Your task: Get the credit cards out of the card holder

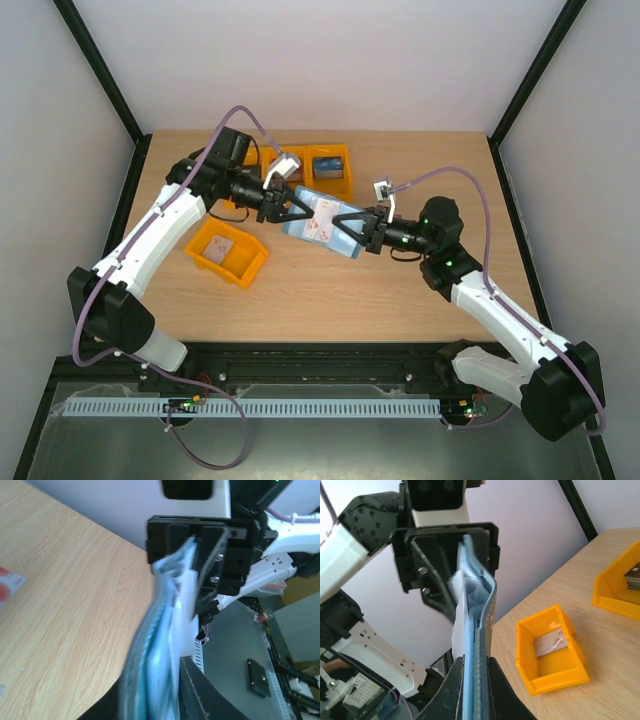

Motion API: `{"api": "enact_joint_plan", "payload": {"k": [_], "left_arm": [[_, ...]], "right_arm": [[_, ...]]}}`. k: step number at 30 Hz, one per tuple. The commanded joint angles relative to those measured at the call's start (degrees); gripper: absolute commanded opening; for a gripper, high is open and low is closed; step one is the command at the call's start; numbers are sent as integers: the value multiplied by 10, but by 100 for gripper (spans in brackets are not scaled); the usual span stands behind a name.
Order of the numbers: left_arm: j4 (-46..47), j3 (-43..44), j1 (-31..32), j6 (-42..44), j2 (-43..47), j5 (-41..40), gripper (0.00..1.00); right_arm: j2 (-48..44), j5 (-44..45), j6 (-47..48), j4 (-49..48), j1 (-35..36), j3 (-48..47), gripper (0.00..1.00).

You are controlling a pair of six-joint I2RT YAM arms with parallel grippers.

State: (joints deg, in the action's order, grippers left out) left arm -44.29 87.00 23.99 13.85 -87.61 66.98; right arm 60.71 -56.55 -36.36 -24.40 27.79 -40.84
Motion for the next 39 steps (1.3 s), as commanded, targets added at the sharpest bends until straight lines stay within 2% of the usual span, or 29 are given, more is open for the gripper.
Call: {"api": "enact_joint_plan", "payload": {"k": [1, 7, 10, 13, 17, 20, 23, 29, 32, 33, 34, 36, 39], "left_arm": [[28, -9, -22, -20, 10, -28, 23], [66, -31, -22, -59, 10, -58, 33], [71, -31, -18, -68, 10, -88, 34], [78, -36, -12, -76, 9, -115, 36], [85, -33, -9, -90, 5, -136, 42], [84, -16, -9, -95, 6, -182, 56], [76, 7, -16, -95, 8, -229, 65], [54, 60, -53, -90, 18, -304, 75], [33, 112, -58, -88, 19, -329, 76], [25, 125, -58, -88, 19, -322, 73], [18, 132, -57, -86, 20, -298, 67], [14, 117, -55, -90, 22, -199, 53], [34, 51, -31, -116, 21, -39, 45]], "right_arm": [[-51, -2, 71, 55, 5, -3, 2], [-60, -28, 61, 47, 5, -5, 2], [-60, -28, 59, 43, 5, -4, 2], [-58, -22, 56, 39, 5, -3, 2], [-52, 18, 53, 48, 5, -2, 2], [-40, 76, 39, 52, 5, -2, 2], [-19, 126, 32, 73, 5, -10, 2], [8, 132, 23, 84, 5, -20, 2], [11, 134, 27, 84, 5, -20, 2], [12, 134, 27, 85, 5, -20, 2], [12, 133, 27, 85, 5, -21, 2], [12, 130, 27, 84, 5, -21, 2], [9, 119, 26, 82, 5, -22, 2]]}}
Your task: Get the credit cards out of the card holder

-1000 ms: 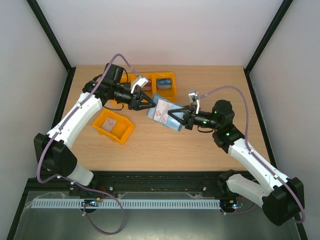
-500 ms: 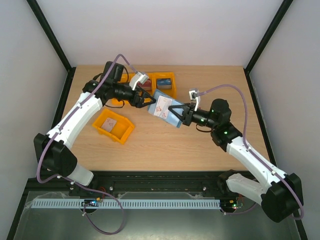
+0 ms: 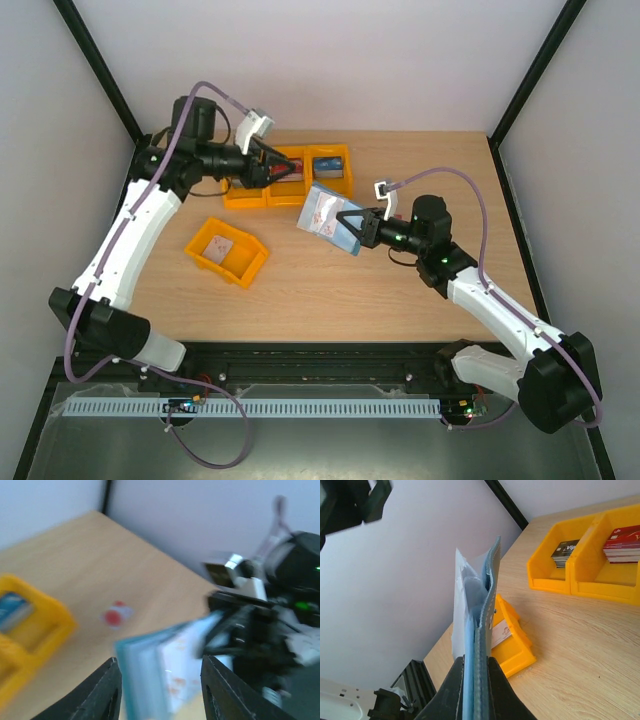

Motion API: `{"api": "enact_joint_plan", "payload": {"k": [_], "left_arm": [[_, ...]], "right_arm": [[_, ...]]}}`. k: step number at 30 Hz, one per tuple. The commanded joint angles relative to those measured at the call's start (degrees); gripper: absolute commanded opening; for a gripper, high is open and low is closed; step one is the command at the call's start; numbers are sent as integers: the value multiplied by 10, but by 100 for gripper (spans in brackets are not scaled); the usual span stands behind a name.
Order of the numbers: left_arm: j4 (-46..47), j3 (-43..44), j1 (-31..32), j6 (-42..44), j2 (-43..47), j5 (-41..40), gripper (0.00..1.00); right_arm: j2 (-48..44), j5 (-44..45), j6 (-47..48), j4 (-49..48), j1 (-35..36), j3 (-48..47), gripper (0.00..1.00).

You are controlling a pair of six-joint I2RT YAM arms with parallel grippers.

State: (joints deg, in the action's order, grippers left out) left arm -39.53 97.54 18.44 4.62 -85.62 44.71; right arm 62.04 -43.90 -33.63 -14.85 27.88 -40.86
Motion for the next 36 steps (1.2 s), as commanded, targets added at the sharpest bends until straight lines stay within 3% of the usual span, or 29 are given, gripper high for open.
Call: {"api": "enact_joint_plan", "payload": {"k": [1, 5, 13, 22, 26, 29, 30, 36], "left_arm": [[-5, -72, 36, -30, 0, 194, 44], [5, -89, 69, -31, -11, 155, 42], [31, -124, 74, -41, -18, 101, 46], [35, -141, 88, -32, -22, 106, 47], [19, -133, 105, -14, -28, 153, 36], [5, -119, 106, -1, -29, 181, 6], [-3, -114, 104, 6, -27, 178, 3], [-17, -119, 49, 25, -3, 174, 2]], "right_arm": [[-4, -11, -1, -14, 4, -22, 2], [-6, -17, -3, -12, 4, -24, 2], [-18, -46, -1, -28, 4, -22, 2], [-28, -96, -16, -84, 4, -11, 2], [-23, -86, -16, -87, 4, -9, 2], [-19, -78, -8, -80, 4, -8, 2], [-20, -77, -4, -77, 4, -8, 2], [-38, -29, 45, 6, 3, -15, 2]]}}
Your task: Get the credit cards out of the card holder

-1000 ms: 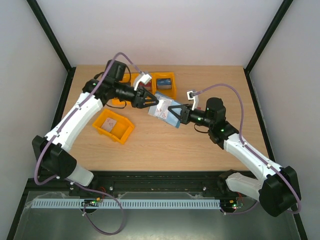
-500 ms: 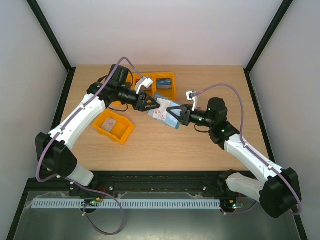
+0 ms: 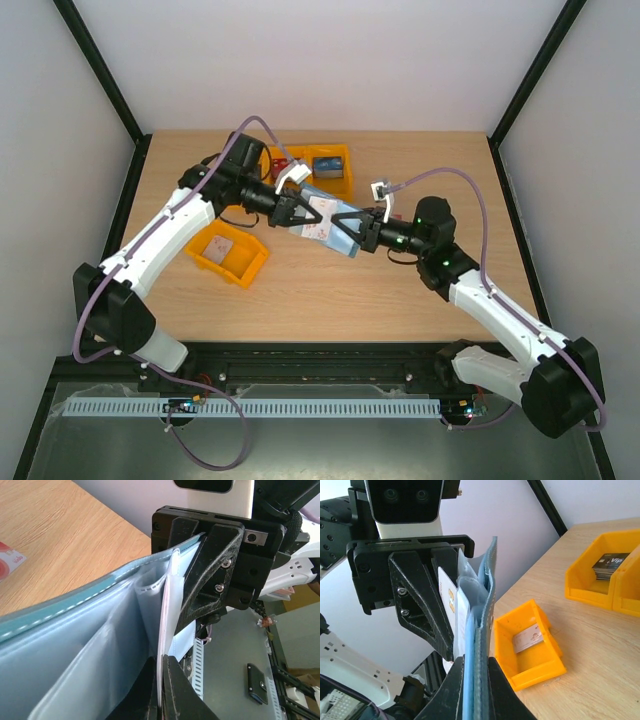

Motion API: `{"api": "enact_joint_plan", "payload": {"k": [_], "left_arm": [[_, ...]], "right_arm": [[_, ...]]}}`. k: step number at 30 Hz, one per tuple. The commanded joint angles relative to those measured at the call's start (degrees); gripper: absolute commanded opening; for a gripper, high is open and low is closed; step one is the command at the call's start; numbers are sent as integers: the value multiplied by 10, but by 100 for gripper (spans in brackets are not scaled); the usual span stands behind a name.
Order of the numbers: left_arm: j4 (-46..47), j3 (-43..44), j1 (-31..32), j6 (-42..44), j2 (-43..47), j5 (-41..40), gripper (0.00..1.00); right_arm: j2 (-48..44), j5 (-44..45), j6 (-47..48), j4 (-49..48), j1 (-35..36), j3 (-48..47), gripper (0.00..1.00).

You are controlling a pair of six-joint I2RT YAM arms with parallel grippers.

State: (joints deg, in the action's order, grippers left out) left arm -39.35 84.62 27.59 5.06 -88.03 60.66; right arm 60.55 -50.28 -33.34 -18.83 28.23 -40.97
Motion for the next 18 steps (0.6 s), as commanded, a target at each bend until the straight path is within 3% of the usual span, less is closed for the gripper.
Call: {"api": "enact_joint_plan", "payload": {"k": [1, 6, 12, 18], "left_arm": [[-19, 8, -54, 24, 24, 12, 2], [-41, 5, -94, 57, 36, -12, 2], [-69, 8, -116, 95, 34, -83, 2], [-138, 7, -137, 163, 33, -281, 2]], "right_arm": [[-24, 43, 52, 64, -1, -17, 2], [-14, 84, 83, 153, -25, -24, 2], [6, 79, 70, 170, -65, -14, 2], [45, 95, 112, 229, -68, -29, 2]]}}
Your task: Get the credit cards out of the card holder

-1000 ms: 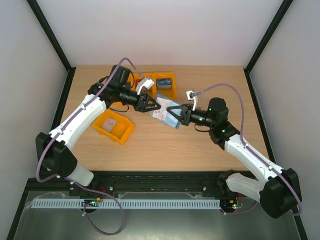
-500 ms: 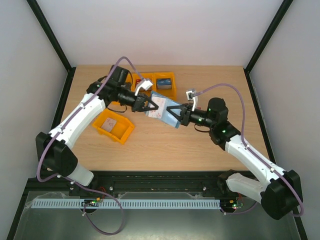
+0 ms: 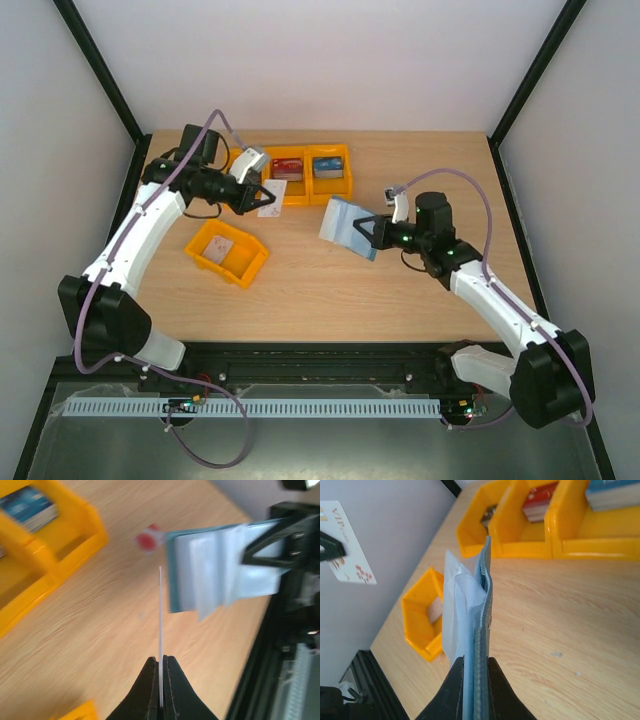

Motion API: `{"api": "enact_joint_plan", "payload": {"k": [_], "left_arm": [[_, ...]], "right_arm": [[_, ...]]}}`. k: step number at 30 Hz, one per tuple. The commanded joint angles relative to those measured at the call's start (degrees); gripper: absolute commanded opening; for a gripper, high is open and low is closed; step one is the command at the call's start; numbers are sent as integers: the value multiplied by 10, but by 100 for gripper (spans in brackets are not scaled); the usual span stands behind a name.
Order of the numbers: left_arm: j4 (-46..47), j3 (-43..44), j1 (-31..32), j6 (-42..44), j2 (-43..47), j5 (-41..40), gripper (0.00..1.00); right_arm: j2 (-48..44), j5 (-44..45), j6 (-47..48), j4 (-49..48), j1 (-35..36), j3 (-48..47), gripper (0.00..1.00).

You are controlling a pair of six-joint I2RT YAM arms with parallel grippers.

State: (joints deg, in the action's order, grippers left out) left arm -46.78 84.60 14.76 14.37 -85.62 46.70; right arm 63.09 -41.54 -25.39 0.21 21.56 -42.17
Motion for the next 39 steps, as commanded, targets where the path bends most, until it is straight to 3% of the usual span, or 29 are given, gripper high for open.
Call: {"api": "enact_joint_plan", "payload": {"k": [1, 4, 14, 22, 30, 39], "left_arm": [[-78, 6, -9, 85, 7, -172, 2], [-118, -1, -13, 109, -9, -232, 2], [-169, -24, -95, 120, -129, -285, 2], [-147, -46, -142, 130, -170, -315, 2], [-154, -46, -146, 142, -211, -310, 2], [-79, -81, -150, 85, -211, -321, 2]], "right_arm": [[25, 5, 35, 37, -1, -18, 2], [47, -1, 47, 37, -1, -29, 2], [104, -39, 107, 46, -2, -59, 2], [106, -42, 115, 46, -2, -59, 2], [103, -40, 120, 52, -3, -62, 2], [103, -43, 122, 51, -3, -61, 2]]}}
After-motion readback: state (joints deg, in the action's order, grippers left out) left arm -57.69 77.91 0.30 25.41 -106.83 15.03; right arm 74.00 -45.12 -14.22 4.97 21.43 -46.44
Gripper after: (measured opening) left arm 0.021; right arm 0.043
